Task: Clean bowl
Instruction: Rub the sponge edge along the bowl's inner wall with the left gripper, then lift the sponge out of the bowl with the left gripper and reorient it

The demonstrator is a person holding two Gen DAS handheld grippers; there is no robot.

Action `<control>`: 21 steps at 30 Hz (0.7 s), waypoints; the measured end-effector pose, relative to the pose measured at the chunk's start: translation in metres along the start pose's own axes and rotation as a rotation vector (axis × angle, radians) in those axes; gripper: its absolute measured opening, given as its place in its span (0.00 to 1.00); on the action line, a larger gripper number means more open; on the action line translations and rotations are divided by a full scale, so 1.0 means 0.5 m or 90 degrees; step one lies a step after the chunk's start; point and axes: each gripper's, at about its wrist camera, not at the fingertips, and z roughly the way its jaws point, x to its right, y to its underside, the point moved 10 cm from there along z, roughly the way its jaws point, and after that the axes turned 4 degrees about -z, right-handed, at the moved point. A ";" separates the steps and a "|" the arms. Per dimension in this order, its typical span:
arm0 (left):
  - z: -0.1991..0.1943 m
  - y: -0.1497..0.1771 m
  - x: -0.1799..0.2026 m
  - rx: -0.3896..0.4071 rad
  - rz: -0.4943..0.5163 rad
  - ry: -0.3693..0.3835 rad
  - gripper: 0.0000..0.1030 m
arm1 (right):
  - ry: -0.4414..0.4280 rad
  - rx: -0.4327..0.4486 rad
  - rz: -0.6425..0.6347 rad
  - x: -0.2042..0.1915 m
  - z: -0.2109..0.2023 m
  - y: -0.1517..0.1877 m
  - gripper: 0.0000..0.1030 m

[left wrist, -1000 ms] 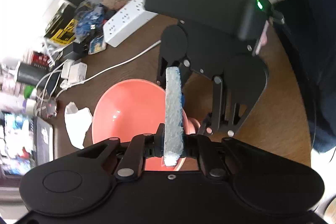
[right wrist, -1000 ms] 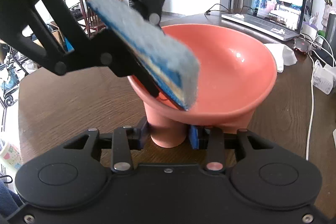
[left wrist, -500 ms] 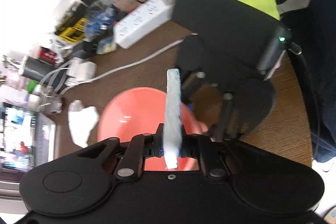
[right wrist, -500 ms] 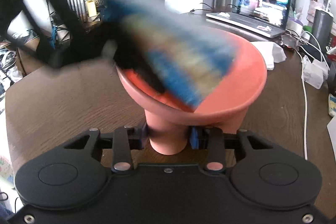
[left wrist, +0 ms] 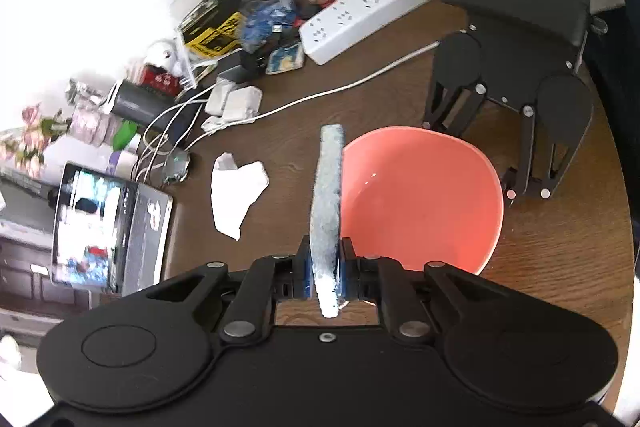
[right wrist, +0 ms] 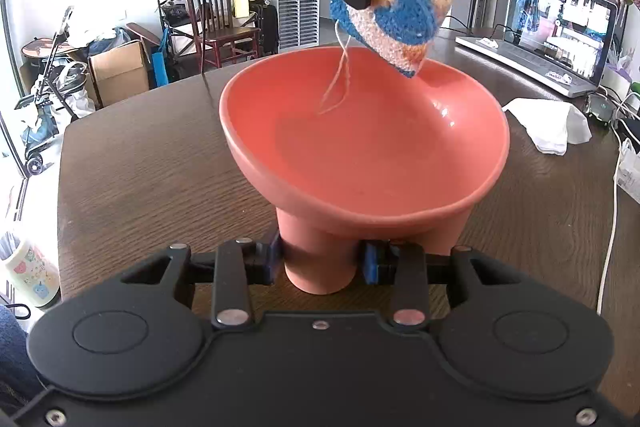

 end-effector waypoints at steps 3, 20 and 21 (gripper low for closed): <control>-0.034 0.000 -0.032 0.033 -0.043 -0.022 0.13 | -0.001 0.000 0.003 0.003 0.000 -0.002 0.41; 0.085 0.022 -0.006 -0.006 0.003 0.008 0.11 | 0.000 0.001 0.018 0.016 0.007 -0.006 0.42; 0.085 0.033 -0.007 -0.013 0.003 0.004 0.11 | 0.001 0.001 0.019 0.018 0.007 -0.007 0.42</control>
